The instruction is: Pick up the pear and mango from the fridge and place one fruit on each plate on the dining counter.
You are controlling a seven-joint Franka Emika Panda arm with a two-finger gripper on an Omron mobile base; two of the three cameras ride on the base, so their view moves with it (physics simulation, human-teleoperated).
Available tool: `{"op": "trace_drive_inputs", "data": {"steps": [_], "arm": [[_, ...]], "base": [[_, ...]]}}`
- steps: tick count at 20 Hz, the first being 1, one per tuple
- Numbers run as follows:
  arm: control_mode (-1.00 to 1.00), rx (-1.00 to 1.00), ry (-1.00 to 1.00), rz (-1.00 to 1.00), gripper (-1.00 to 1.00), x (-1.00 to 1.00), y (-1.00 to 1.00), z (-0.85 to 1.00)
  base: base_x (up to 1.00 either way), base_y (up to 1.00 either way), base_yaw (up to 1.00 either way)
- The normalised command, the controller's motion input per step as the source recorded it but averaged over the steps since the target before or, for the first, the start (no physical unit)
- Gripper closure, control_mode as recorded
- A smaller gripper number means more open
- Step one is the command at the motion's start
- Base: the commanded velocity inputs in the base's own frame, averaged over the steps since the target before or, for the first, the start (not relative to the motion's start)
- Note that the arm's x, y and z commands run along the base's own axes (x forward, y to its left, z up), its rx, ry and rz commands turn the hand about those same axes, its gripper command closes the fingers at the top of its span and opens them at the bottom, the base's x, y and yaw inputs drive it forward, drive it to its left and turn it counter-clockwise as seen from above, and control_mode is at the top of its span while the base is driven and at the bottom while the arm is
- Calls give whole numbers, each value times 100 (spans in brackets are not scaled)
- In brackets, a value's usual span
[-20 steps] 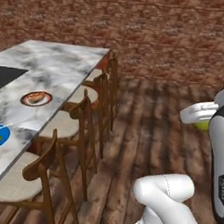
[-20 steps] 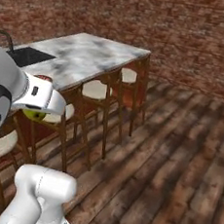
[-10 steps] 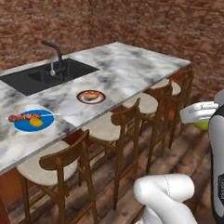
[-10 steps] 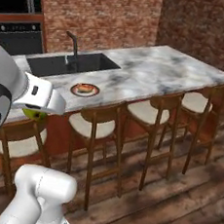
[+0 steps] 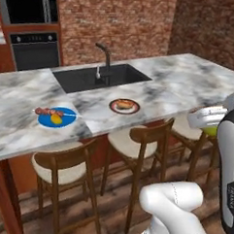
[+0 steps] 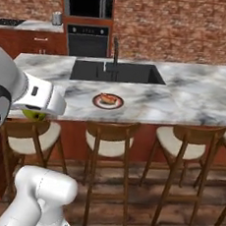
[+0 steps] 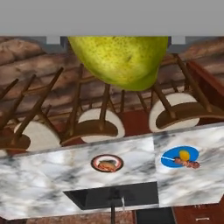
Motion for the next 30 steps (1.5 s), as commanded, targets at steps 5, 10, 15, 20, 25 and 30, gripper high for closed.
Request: {"op": "trace_drive_inputs", "data": {"steps": [5, 10, 15, 20, 25, 30], "arm": [[100, 0, 0, 0, 100, 0, 0, 0], [100, 0, 0, 0, 100, 0, 0, 0], [100, 0, 0, 0, 100, 0, 0, 0], [100, 0, 0, 0, 100, 0, 0, 0], [100, 0, 0, 0, 100, 0, 0, 0], [-100, 0, 0, 2, 100, 15, 0, -6]], "base": [[61, -96, 43], [100, -31, 26], [91, -12, 28], [82, -1, 24], [75, -13, 21], [29, -2, 12]]}}
